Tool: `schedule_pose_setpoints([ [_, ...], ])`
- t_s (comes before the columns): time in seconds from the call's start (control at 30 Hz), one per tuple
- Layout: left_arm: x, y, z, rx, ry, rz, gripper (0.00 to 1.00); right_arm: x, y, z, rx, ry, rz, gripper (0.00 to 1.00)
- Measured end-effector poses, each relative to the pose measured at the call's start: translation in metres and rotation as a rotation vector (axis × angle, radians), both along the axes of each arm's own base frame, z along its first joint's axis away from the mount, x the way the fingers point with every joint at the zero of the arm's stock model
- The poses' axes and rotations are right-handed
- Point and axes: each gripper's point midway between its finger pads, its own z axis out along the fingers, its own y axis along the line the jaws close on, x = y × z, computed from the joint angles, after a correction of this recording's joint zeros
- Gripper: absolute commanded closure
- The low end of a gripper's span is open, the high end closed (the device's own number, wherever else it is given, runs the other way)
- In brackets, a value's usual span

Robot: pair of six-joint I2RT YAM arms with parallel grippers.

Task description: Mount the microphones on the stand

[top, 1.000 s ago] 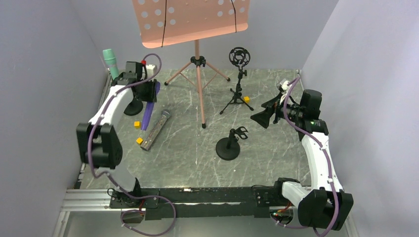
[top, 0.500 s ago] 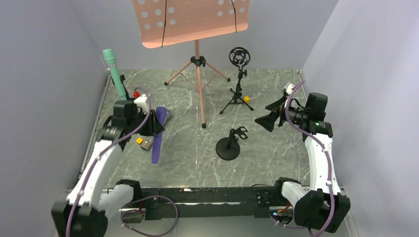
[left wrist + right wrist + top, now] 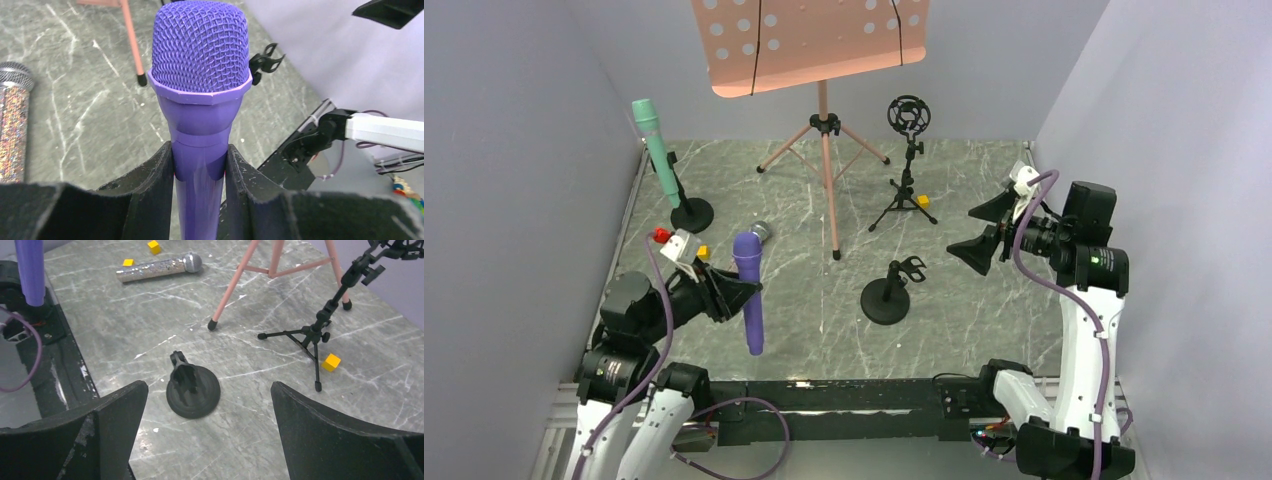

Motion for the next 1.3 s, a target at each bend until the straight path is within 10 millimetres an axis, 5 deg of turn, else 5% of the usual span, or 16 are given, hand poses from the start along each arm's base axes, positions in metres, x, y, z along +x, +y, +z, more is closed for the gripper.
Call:
schedule_pose_setpoints([
  [0.33,-0.021,-0.013,0.056,-0.132,-0.086,-0.086,0.96,-0.013,0.017,0.020,0.041,0.026,0.081,0.01],
  [0.7,-0.014,-0.041,0.084,-0.210,-0.087,-0.215,0.96,-0.035,0.058,0.021,0.059,0.076,0.253,0.01],
  [0.97,-0.018,-0.113,0.136,-0.221,-0.161,-0.391,0.96,-0.042,0.080,0.022,0.092,0.121,0.360,0.01],
  [1.1,0.010,-0.145,0.160,-0.248,-0.228,-0.343,0.96,-0.049,0.087,0.030,0.124,0.124,0.404,0.00],
  [1.3,0.053,-0.199,0.155,-0.253,-0.224,-0.283,0.96,-0.054,0.093,0.034,0.170,0.145,0.424,0.00],
])
